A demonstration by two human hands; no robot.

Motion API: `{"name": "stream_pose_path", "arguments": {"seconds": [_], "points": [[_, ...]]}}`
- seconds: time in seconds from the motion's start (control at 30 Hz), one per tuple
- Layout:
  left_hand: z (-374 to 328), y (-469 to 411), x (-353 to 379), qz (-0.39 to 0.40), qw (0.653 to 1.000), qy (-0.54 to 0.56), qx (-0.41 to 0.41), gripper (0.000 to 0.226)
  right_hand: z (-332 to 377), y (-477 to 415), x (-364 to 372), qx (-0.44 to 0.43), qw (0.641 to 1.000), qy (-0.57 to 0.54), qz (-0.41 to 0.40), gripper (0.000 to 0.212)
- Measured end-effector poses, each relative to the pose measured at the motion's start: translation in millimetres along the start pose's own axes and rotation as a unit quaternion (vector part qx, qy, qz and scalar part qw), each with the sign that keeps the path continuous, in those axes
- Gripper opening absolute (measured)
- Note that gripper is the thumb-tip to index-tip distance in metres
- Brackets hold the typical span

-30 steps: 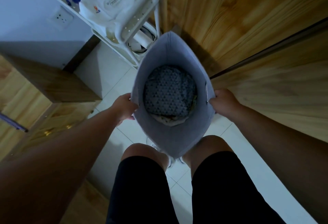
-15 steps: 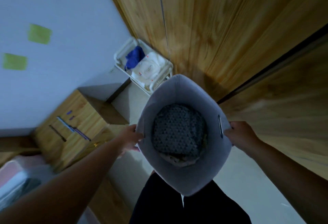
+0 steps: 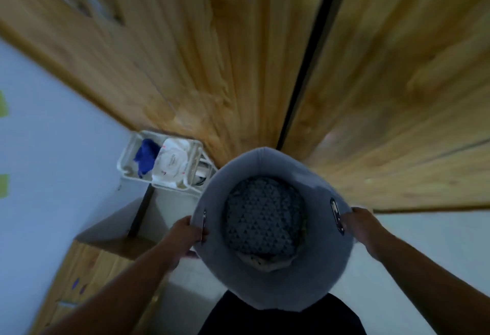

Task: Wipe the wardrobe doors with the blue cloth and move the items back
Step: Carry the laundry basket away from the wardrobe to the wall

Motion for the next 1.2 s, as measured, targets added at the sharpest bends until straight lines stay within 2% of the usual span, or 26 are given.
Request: {"name": "stream_pose_path", "arguments": {"seconds": [0.13,0.3,0.57,0.67,0.83,0.97,1.03,1.13,1.2], "points": [[-46,5,25,0.041,0.995,-0.082,0.041,0.038,-44,45,-10,0.029,0.990,-0.099,-0.096,0.017],[-87,21,81,0.093,0.975,-0.187,0.074,0.048,-120,90,-26,0.112,0.955,-0.199,-0.189,0.011],[-99,55,226,0.142,0.919,-0.352,0.103,0.038,-252,173,-35,0.212,0.879,-0.309,-0.294,0.025],[-91,72,289,0.169,0.890,-0.412,0.099,0.046,-302,197,-34,0.246,0.849,-0.346,-0.313,0.031],[-61,99,392,0.169,0.850,-0.482,0.128,0.038,-374,235,-34,0.276,0.804,-0.403,-0.338,0.019],[-40,128,464,0.162,0.822,-0.526,0.146,0.035,-420,256,-48,0.282,0.780,-0.436,-0.348,0.018],[-35,140,493,0.162,0.812,-0.537,0.160,0.028,-438,262,-56,0.284,0.765,-0.457,-0.353,0.018],[-28,159,536,0.175,0.796,-0.549,0.183,0.004,-462,271,-68,0.280,0.744,-0.491,-0.358,0.021],[-28,168,568,0.185,0.785,-0.558,0.196,0.022,-477,273,-81,0.275,0.731,-0.511,-0.360,0.021]]}}
Point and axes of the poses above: each hand's wrist, its own y-axis away from the middle knuckle, its own x-axis out of the palm, z = x × y, the point moved 1 cm from there along -y, towards the middle knuckle, and after that the axes turned 11 degrees about -x, right-handed, at the moved point
